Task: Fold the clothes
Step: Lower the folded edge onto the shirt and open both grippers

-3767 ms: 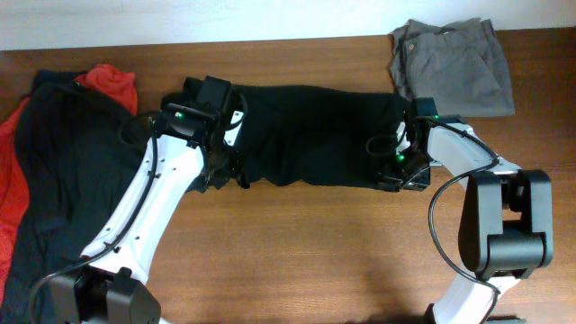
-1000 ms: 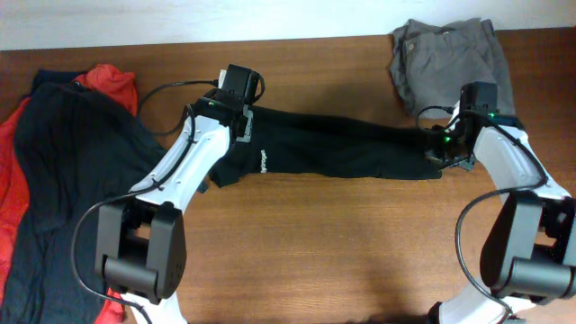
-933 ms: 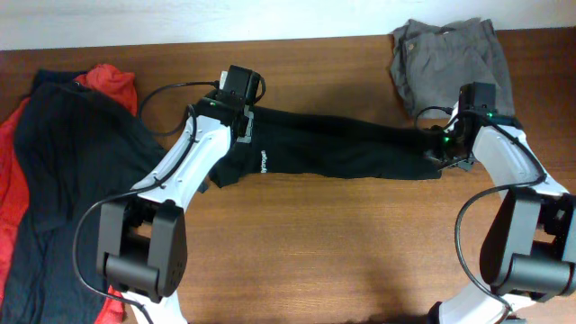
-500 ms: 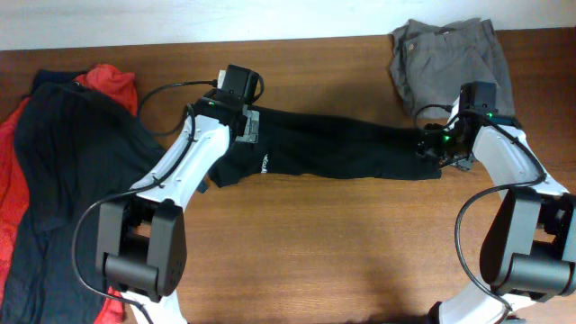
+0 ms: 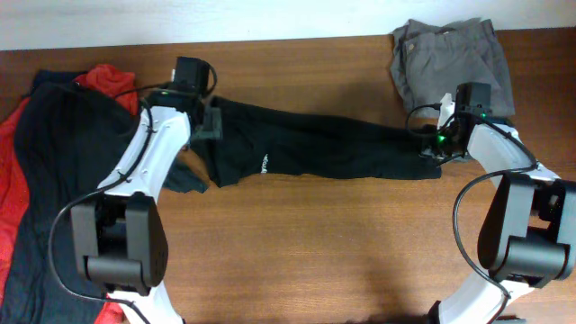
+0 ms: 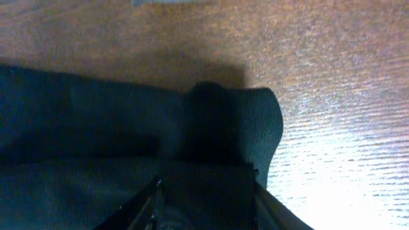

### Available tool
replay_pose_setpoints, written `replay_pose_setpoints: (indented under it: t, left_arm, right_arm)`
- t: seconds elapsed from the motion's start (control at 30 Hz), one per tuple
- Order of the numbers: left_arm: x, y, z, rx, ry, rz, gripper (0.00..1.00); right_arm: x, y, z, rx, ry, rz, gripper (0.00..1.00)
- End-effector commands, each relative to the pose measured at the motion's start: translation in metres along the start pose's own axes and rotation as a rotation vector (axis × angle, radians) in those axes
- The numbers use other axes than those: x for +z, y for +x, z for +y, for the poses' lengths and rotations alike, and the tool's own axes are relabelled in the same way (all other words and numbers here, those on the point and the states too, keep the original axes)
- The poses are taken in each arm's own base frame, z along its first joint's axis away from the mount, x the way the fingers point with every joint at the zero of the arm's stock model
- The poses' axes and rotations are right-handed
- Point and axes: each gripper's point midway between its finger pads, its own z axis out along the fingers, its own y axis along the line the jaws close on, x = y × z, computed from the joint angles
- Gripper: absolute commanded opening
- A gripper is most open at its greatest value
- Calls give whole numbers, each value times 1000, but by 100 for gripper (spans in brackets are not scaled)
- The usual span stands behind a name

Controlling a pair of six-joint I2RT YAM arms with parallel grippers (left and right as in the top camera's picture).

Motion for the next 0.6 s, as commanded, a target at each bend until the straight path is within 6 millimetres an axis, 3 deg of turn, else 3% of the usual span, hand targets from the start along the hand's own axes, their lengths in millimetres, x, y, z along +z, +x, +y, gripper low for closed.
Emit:
replay_pose_setpoints:
  t: [0.0,0.17,0.37,0.47,0.57]
  left_arm:
    - [0,-10,31,-69,-18,-2,99]
    - [7,2,62,-116,-51,59,99]
    - [7,5,66,-120,-55,71,99]
    - [7,7,66,-119,-55,77,99]
    - [7,8,66,-118,-55,81,99]
  right_arm:
    - [6,-4,2,-16,-6,-8,46]
    - [27,9,-9,-9,40,45,54]
    - [38,24,-18,54,85,104,54]
    - [35,33,-27,101,113,139,25]
    - [25,36,-38,154,113,150,16]
